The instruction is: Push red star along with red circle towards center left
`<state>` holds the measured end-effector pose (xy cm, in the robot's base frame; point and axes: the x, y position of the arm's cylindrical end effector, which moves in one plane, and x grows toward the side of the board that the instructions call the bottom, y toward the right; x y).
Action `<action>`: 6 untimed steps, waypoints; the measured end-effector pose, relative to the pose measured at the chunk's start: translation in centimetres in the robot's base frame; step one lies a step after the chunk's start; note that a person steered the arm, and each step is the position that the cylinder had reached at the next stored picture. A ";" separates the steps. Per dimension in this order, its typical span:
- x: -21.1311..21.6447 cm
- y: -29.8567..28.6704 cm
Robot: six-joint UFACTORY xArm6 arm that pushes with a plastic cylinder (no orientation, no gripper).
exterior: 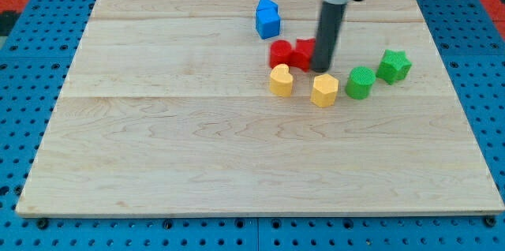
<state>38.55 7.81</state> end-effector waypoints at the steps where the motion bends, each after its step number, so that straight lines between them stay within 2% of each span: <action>1: -0.7 -5.2; 2: 0.7 -1.3; 3: 0.0 1.1; 4: -2.9 1.4; 5: -4.2 -0.7; 6: -2.6 -6.3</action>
